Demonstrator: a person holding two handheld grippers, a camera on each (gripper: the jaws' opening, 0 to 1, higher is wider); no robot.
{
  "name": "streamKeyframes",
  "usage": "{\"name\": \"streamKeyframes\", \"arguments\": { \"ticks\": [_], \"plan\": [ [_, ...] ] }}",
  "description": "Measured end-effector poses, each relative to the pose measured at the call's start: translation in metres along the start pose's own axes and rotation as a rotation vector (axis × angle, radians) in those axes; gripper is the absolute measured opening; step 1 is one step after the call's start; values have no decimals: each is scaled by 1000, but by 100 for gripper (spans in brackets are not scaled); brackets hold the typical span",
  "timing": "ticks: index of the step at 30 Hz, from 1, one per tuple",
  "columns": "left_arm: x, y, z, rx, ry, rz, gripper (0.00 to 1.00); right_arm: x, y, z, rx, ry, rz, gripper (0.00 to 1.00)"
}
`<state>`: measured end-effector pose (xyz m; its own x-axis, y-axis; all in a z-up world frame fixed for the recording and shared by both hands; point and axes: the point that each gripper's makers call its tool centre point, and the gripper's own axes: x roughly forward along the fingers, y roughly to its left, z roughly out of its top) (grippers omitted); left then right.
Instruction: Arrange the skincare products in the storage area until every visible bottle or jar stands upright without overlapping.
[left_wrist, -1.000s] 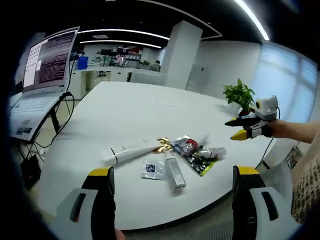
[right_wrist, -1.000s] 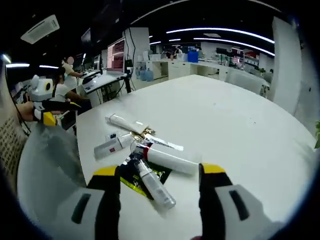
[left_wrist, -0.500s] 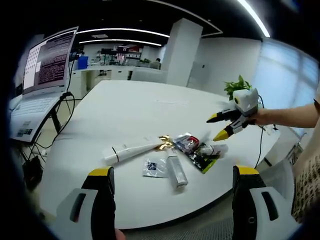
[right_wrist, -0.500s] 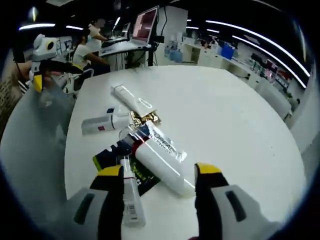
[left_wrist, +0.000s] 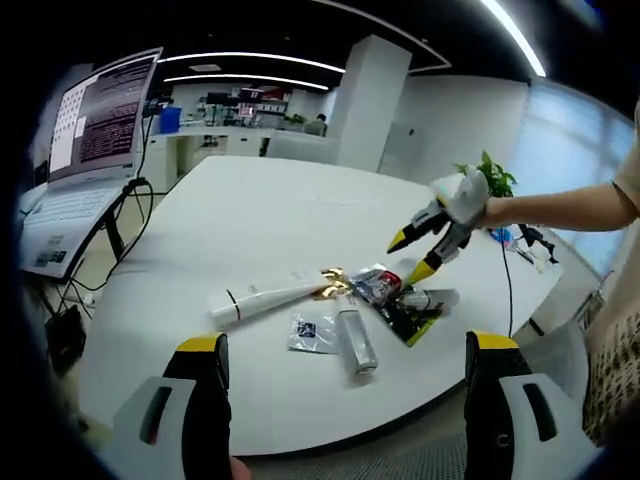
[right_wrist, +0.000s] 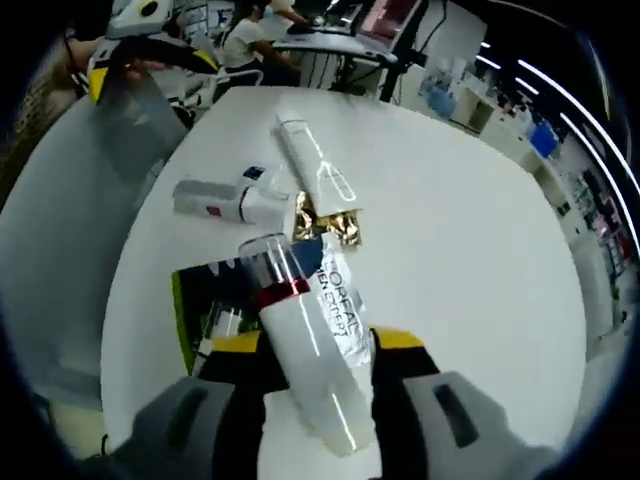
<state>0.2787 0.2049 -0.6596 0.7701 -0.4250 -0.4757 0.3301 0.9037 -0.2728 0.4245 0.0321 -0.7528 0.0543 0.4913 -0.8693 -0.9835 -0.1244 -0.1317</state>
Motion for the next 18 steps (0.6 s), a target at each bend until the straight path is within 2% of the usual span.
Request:
{"name": "streamKeyframes", "arguments": {
  "ticks": [4, 8, 10, 14, 18],
  "plan": [
    [0, 1, 0, -4, -3, 7, 97, 8, 7, -8, -73, 61, 75, 36],
    [0, 2, 0, -5, -2, 10, 97, 13, 2, -20, -155, 143, 81, 31],
    [0, 1, 0, -3, 0, 10, 97, 16, 6, -17, -158, 142, 114, 31],
    [0, 1, -1, 0, 4, 6, 95, 21, 8, -19, -205, 182, 153, 31],
    [0, 0, -1, 1, 6, 5, 95, 22, 9, -20, -202, 203, 166, 30]
  ]
}}
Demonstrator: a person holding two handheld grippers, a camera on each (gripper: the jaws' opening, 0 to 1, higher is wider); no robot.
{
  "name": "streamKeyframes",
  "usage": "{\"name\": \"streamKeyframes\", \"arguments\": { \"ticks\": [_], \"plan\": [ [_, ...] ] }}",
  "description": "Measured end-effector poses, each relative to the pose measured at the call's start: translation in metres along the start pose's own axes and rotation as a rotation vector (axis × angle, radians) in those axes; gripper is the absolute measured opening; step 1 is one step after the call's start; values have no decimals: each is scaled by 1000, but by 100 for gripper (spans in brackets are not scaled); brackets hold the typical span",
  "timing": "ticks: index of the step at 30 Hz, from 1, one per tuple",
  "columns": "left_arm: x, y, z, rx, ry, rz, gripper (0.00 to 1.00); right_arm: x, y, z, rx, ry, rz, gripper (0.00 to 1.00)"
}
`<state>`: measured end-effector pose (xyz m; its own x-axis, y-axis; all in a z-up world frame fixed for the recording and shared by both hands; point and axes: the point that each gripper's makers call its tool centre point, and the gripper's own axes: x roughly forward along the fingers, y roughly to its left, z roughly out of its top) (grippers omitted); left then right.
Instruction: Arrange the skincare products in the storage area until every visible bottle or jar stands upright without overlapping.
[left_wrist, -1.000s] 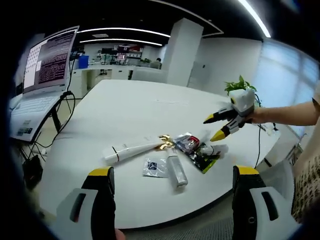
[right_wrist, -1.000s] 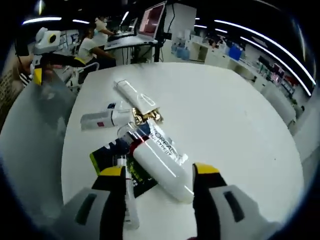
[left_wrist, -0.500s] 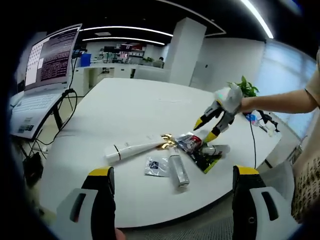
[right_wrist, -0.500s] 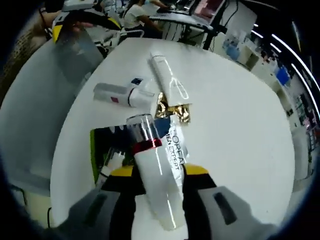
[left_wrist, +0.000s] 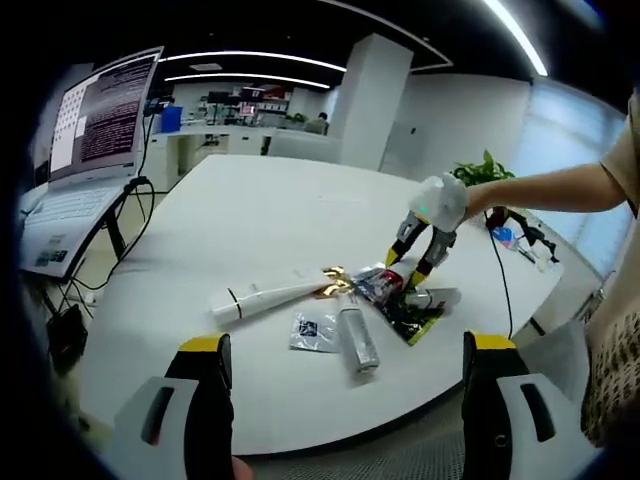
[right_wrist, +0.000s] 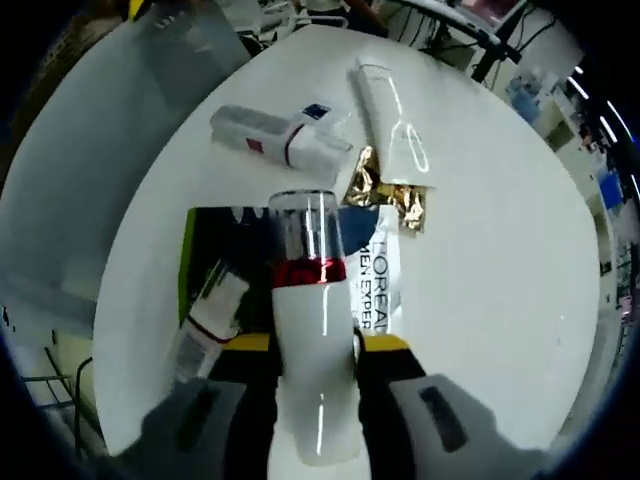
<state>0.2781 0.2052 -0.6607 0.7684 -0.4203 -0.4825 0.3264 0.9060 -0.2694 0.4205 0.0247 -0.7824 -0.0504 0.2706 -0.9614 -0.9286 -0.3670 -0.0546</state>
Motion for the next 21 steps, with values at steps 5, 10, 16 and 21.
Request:
{"name": "streamKeyframes", "arguments": {
  "ticks": [5, 10, 16, 21],
  "plan": [
    [0, 1, 0, 0, -1, 0, 95, -1, 2, -1, -31, 11, -5, 29],
    [-1, 1, 1, 4, -5, 3, 95, -2, 2, -2, -24, -11, -36, 29],
    [0, -1, 1, 12, -1, -2, 95, -6, 5, -4, 15, -39, -41, 28],
    [0, -5, -1, 26, 14, -19, 95, -13, 6, -7, 106, -120, -75, 28]
  ]
}}
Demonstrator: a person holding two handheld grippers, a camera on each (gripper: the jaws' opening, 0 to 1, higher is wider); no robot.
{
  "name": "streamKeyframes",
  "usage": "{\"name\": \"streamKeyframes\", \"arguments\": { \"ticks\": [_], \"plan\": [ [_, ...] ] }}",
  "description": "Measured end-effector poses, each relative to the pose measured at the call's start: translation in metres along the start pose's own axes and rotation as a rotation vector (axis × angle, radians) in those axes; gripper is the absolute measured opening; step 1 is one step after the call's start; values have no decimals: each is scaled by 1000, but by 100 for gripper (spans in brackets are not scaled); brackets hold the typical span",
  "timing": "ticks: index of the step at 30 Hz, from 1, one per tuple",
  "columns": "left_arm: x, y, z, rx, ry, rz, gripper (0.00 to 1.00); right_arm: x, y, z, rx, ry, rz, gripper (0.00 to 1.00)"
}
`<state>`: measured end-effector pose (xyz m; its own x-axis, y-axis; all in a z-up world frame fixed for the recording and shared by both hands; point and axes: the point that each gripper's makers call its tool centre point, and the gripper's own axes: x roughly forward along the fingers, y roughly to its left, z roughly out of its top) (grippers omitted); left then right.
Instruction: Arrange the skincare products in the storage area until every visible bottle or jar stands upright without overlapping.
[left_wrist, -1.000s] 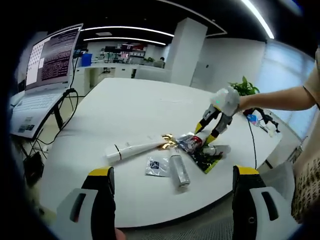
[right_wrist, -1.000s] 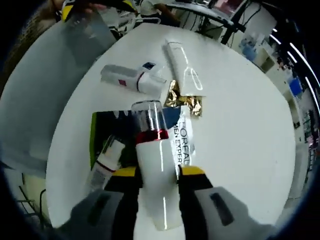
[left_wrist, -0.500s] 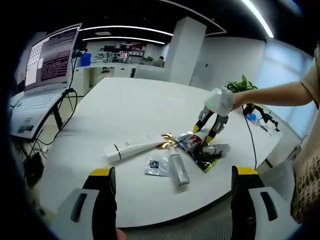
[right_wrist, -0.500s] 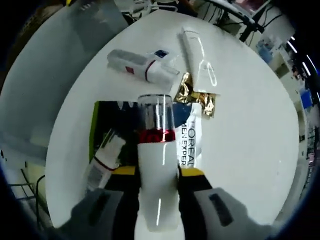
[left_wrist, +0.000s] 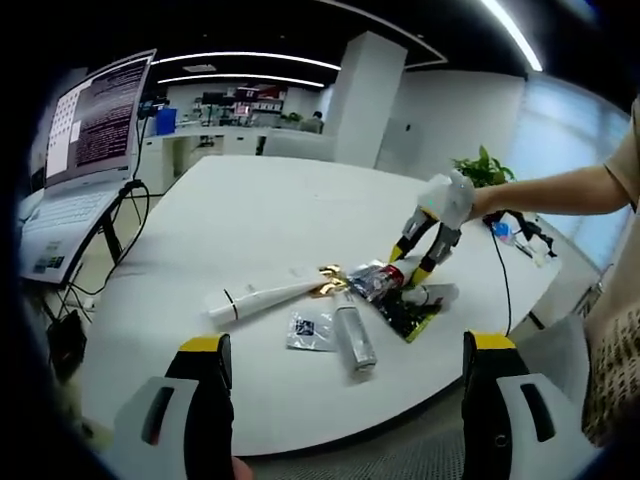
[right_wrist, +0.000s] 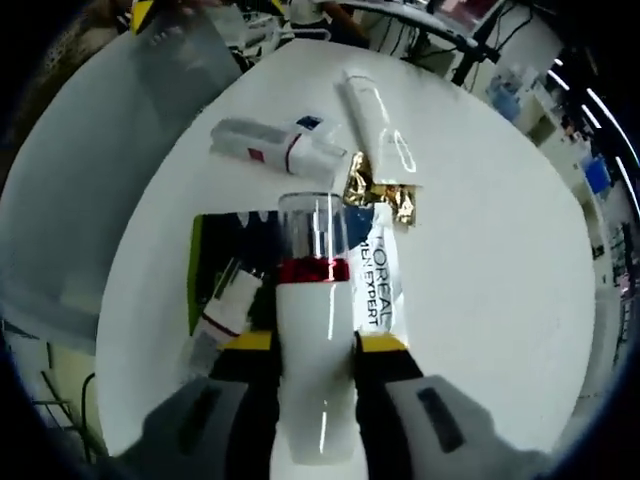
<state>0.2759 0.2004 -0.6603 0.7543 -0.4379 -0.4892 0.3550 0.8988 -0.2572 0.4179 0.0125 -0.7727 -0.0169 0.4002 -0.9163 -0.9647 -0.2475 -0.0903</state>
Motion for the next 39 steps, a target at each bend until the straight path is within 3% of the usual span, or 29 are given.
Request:
{"name": "streamKeyframes", "arguments": {
  "ticks": [5, 7, 11, 15, 18, 22, 25, 29, 34, 39],
  "plan": [
    [2, -3, -3, 16, 28, -7, 95, -19, -1, 0, 145, -107, -55, 28],
    [2, -4, -4, 18, 33, -9, 95, -28, -5, 0, 248, -187, -89, 28],
    [2, -6, -5, -8, 52, -22, 96, -43, -7, 1, 350, -290, -140, 27],
    [5, -13, -6, -27, 87, -83, 96, -60, -10, 0, 468, -380, -187, 27],
    [9, -18, 0, -27, 80, -99, 96, -71, -11, -1, 551, -458, -218, 27],
    [23, -33, 18, -26, 50, -153, 96, -87, -10, 2, 647, -578, -232, 27],
    [34, -43, 31, 5, 43, -191, 96, -104, -13, 4, 787, -724, -261, 27],
    [54, -60, 49, 33, 33, -275, 96, -123, -14, 5, 908, -878, -288, 27],
    [78, -80, 82, 54, 3, -372, 95, -135, -8, 11, 962, -979, -292, 27],
    [99, -95, 107, 136, -24, -431, 92, -140, -3, 15, 996, -1043, -296, 27]
  ]
}}
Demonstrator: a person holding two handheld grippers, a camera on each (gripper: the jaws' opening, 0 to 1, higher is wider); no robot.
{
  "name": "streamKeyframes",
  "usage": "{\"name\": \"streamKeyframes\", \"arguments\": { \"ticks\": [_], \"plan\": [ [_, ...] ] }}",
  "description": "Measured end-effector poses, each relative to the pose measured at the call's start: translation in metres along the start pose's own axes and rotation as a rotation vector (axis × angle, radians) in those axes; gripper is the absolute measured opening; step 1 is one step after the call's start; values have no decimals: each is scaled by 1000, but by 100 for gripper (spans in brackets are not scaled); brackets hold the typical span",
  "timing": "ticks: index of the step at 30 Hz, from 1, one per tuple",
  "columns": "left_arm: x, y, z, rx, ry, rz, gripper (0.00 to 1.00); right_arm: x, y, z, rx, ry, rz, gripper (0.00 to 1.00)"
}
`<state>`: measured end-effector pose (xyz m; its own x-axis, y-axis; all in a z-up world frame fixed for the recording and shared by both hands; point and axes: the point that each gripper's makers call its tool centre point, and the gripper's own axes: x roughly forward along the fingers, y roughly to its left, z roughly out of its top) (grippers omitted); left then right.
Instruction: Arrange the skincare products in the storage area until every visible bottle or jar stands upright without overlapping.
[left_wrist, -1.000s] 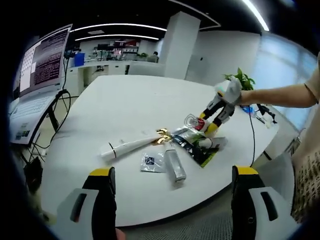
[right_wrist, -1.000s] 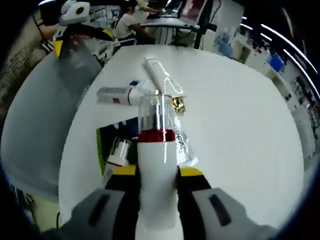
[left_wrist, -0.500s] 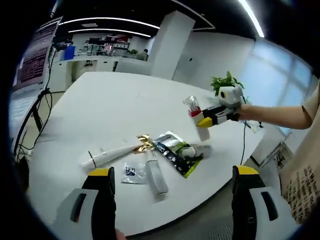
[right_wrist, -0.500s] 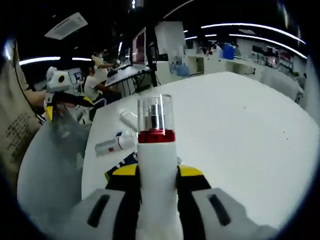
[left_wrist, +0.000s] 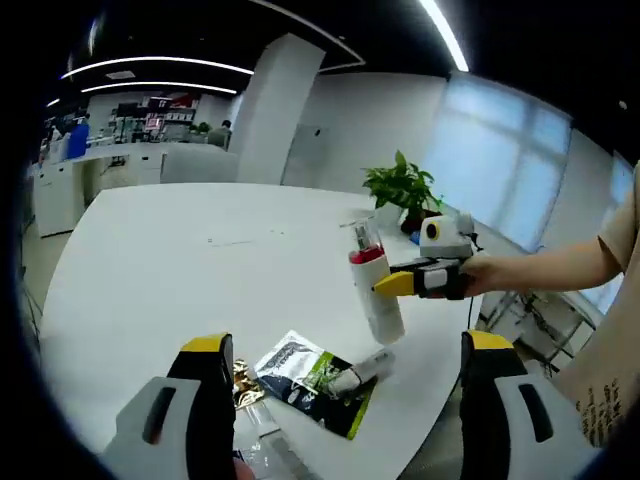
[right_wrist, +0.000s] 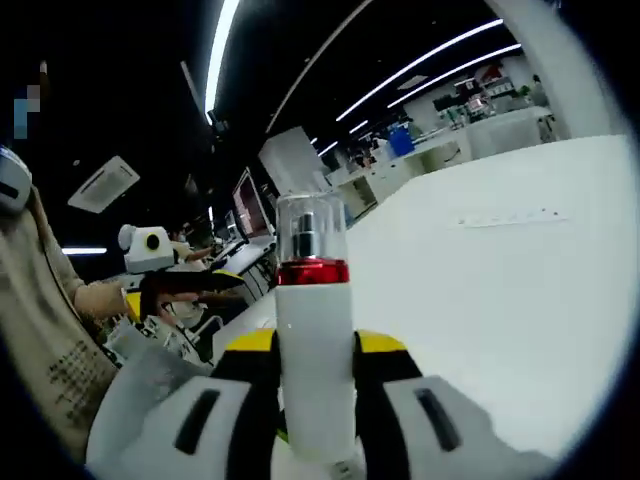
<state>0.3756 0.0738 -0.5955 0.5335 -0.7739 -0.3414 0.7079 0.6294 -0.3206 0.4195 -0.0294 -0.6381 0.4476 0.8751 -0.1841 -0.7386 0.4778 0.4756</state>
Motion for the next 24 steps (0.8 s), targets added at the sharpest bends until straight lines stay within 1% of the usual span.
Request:
{"name": "streamKeyframes", "arguments": {
  "ticks": [2, 3, 5, 8, 11, 15, 18, 19, 20, 21, 24],
  "plan": [
    [14, -4, 9, 12, -1, -45, 91, -1, 5, 3, 18, -36, 9, 27],
    [15, -5, 10, 13, -1, -52, 91, -2, 6, 3, 18, -40, 10, 27],
    [26, -9, 14, 17, 1, -93, 89, -2, 13, 6, 21, -63, 32, 27],
    [40, -19, 19, 2, 4, -167, 86, -2, 21, 9, 24, -83, 54, 27],
    [53, -32, 27, -18, -5, -263, 82, -2, 33, 14, 32, -119, 95, 27],
    [68, -37, 33, -15, -8, -312, 80, -1, 44, 16, 32, -146, 132, 27],
    [75, -39, 33, -8, 1, -343, 72, -1, 47, 15, 41, -163, 150, 27],
    [78, -43, 31, -3, 10, -371, 69, -1, 48, 13, 46, -171, 156, 27],
    [78, -44, 31, -6, 13, -378, 66, -1, 48, 13, 47, -173, 158, 27],
    [79, -49, 31, -10, 18, -415, 62, -1, 50, 12, 43, -175, 166, 27],
    [82, -54, 30, -6, 24, -453, 50, -3, 54, 9, 36, -166, 193, 27]
  ]
}}
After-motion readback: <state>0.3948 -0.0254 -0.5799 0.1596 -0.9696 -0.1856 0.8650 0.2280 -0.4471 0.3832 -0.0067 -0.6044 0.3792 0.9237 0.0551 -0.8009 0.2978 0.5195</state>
